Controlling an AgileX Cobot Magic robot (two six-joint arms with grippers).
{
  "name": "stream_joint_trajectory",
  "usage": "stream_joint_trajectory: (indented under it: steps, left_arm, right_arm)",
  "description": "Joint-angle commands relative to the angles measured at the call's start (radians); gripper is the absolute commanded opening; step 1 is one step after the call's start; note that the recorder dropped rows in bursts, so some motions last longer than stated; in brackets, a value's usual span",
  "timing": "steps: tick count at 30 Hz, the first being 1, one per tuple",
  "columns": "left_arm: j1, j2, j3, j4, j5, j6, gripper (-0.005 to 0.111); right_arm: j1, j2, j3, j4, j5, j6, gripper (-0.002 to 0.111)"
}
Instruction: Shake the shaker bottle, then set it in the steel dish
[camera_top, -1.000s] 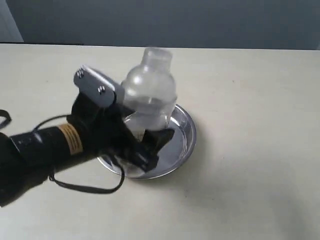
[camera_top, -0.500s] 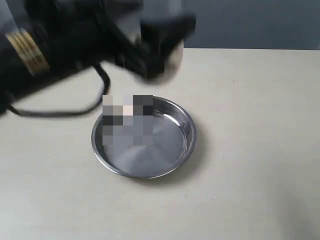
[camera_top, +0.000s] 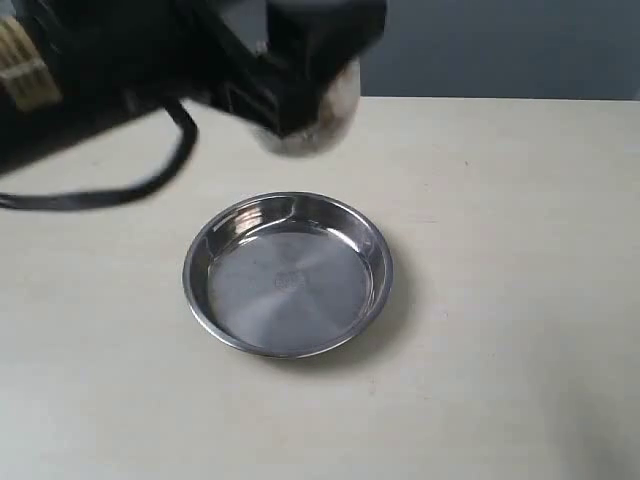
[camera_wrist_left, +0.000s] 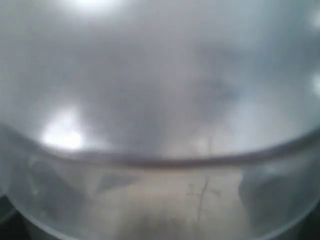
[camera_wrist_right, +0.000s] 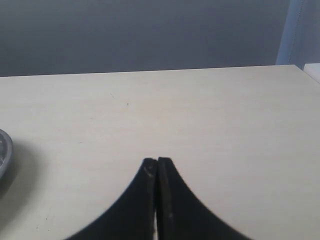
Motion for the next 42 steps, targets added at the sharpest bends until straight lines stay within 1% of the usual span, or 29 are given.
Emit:
stream_joint_trajectory:
  steps: [1, 2, 4, 5, 6, 7, 9, 10, 13, 14, 15, 17, 18, 20, 21, 22, 24, 25, 27, 30, 32, 34, 35, 37, 38, 39, 41, 42]
  left_arm:
    - [-0.004, 0.093, 0.103, -0.083, 0.024, 0.047, 0.0]
    - [-0.004, 0.162, 0.163, -0.116, -0.029, 0.047, 0.0]
    - [-0.004, 0.282, 0.236, -0.226, -0.183, 0.036, 0.0]
    - [-0.004, 0.311, 0.242, -0.235, -0.221, 0.019, 0.0]
    - [-0.006, 0.306, 0.233, -0.2, -0.228, -0.004, 0.0]
    - [-0.012, 0.273, 0.202, -0.124, -0.226, -0.032, 0.0]
    - [-0.016, 0.183, 0.132, -0.033, -0.202, -0.034, 0.0]
    - [-0.016, 0.116, 0.086, -0.01, -0.17, -0.034, 0.0]
    - [-0.012, 0.01, -0.012, -0.025, -0.089, 0.003, 0.0]
    - [-0.009, 0.002, -0.012, -0.033, -0.063, 0.017, 0.0]
    - [-0.003, 0.008, -0.006, -0.036, -0.029, 0.024, 0.0]
    - [0.009, 0.078, 0.066, -0.049, 0.012, 0.034, 0.0]
    - [0.022, 0.138, 0.118, -0.075, -0.01, 0.036, 0.0]
    - [0.044, 0.253, 0.212, -0.152, -0.097, 0.034, 0.0]
    - [0.047, 0.297, 0.235, -0.185, -0.142, 0.024, 0.0]
    - [0.045, 0.308, 0.237, -0.176, -0.155, -0.001, 0.0]
    - [0.028, 0.261, 0.21, -0.066, -0.162, -0.053, 0.0]
    - [0.019, 0.207, 0.178, -0.008, -0.163, -0.055, 0.0]
    - [0.007, 0.08, 0.1, 0.045, -0.136, -0.051, 0.0]
    - [0.007, -0.039, -0.017, 0.043, -0.086, 0.035, 0.0]
    - [0.009, -0.049, -0.038, -0.063, -0.02, 0.134, 0.0]
    - [0.009, -0.009, 0.007, -0.139, 0.047, 0.178, 0.0]
    - [0.009, 0.045, 0.067, -0.179, 0.044, 0.18, 0.0]
    - [0.009, 0.153, 0.16, -0.223, -0.031, 0.173, 0.0]
    - [0.009, 0.211, 0.216, -0.266, -0.1, 0.14, 0.0]
    - [0.009, 0.253, 0.241, -0.289, -0.135, 0.111, 0.0]
    - [0.006, 0.265, 0.25, -0.265, -0.163, 0.046, 0.0]
    - [0.006, 0.244, 0.235, -0.211, -0.171, 0.027, 0.0]
  right_arm:
    - [0.001, -0.004, 0.002, -0.002, -0.011, -0.001, -0.001]
    - [0.001, -0.004, 0.002, -0.002, -0.011, -0.001, -0.001]
    - [0.001, -0.004, 0.002, -0.002, -0.011, -0.001, -0.001]
    - [0.001, -0.004, 0.002, -0.002, -0.011, -0.001, -0.001]
    - [0.001, -0.004, 0.002, -0.002, -0.011, -0.001, -0.001]
    - [0.001, -0.004, 0.002, -0.002, -0.011, -0.001, -0.001]
    - [0.001, -0.004, 0.002, -0.002, -0.011, -0.001, -0.001]
    - [0.001, -0.004, 0.002, -0.002, -0.011, -0.001, -0.001]
    - [0.001, -0.004, 0.002, -0.002, -0.011, -0.001, -0.001]
    - [0.001, -0.004, 0.002, -0.002, -0.011, -0.001, -0.001]
    - [0.001, -0.004, 0.002, -0.002, -0.011, -0.001, -0.001]
    - [0.001, -0.004, 0.002, -0.002, -0.011, -0.001, -0.001]
    - [0.001, -0.004, 0.002, -0.002, -0.011, -0.001, -0.001]
    - [0.001, -0.004, 0.002, -0.002, -0.011, -0.001, -0.001]
    - [0.001, -0.004, 0.002, -0.002, -0.011, -0.001, -0.001]
    - [0.001, -0.004, 0.002, -0.002, -0.011, -0.001, -0.001]
    - [0.001, -0.004, 0.002, -0.002, -0.011, -0.001, -0.001]
    - [0.001, -0.004, 0.002, -0.002, -0.011, -0.001, -0.001]
    - [0.001, -0.004, 0.002, -0.002, -0.011, -0.001, -0.001]
    - [0.001, -0.004, 0.002, -0.002, -0.011, -0.001, -0.001]
    - [0.001, -0.004, 0.002, -0.002, -0.011, -0.001, -0.001]
    - [0.001, -0.004, 0.002, -0.002, -0.011, -0.001, -0.001]
    - [0.001, -0.004, 0.002, -0.002, -0.011, -0.001, -0.001]
    - [0.001, -0.004, 0.002, -0.002, -0.011, -0.001, -0.001]
    - [0.001, -0.004, 0.002, -0.002, -0.011, -0.001, -0.001]
    - [0.001, -0.004, 0.002, -0.002, -0.011, -0.001, -0.001]
    - [0.001, -0.004, 0.002, -0.002, -0.011, -0.001, -0.001]
    - [0.001, -0.004, 0.002, -0.002, -0.011, -0.001, -0.001]
